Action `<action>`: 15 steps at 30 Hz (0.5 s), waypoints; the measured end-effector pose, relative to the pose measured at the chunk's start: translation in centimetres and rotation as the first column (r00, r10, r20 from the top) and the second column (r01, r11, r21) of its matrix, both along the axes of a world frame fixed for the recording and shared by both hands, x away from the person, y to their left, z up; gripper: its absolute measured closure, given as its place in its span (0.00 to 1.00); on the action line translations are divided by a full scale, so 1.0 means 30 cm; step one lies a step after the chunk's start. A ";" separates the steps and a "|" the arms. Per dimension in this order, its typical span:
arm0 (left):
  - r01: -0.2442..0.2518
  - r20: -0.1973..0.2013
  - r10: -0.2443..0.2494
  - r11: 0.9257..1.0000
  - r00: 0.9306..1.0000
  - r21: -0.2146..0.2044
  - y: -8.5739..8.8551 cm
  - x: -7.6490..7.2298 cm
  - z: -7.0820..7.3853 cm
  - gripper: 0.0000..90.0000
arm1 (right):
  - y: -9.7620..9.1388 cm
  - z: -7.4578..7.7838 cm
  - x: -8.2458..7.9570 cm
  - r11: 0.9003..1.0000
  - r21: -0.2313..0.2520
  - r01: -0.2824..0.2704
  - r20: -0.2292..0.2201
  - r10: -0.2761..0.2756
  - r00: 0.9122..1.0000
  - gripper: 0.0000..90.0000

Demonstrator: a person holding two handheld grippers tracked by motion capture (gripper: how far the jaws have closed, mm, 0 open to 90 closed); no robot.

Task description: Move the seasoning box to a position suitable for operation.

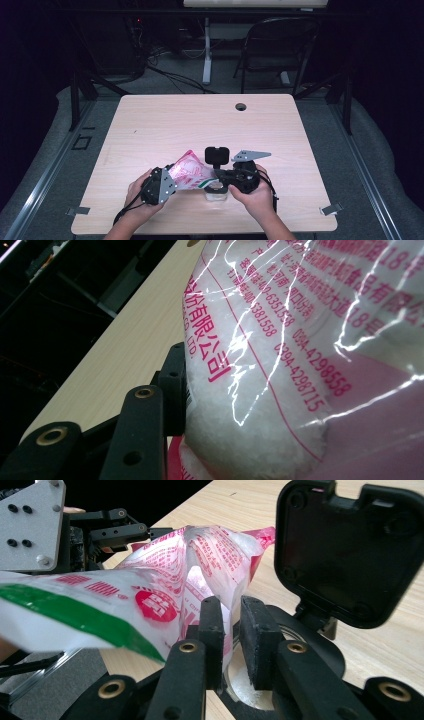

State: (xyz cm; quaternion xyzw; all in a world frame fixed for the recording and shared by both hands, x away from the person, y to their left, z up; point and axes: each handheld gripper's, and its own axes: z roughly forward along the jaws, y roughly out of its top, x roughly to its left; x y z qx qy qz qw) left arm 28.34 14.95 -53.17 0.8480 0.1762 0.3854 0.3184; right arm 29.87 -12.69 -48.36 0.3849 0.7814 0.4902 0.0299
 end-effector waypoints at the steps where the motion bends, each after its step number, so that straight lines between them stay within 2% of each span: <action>1: -0.001 0.005 0.001 1.000 1.000 0.007 -0.001 0.002 0.000 0.65 | -0.004 0.001 -0.001 1.000 0.002 0.004 0.002 -0.004 1.000 0.89; 4: -0.004 0.005 0.004 1.000 1.000 0.014 -0.002 0.006 -0.003 0.65 | -0.012 0.004 -0.004 1.000 0.001 0.009 0.004 -0.009 1.000 0.89; 8: -0.007 0.016 0.007 1.000 1.000 0.024 -0.005 0.013 -0.004 0.65 | -0.032 0.030 -0.021 1.000 0.009 0.023 0.031 -0.023 0.999 0.89; 15: -0.015 0.018 0.015 0.999 1.000 0.030 -0.008 0.032 -0.003 0.65 | -0.060 0.045 -0.037 0.999 0.010 0.035 0.039 -0.035 0.999 0.88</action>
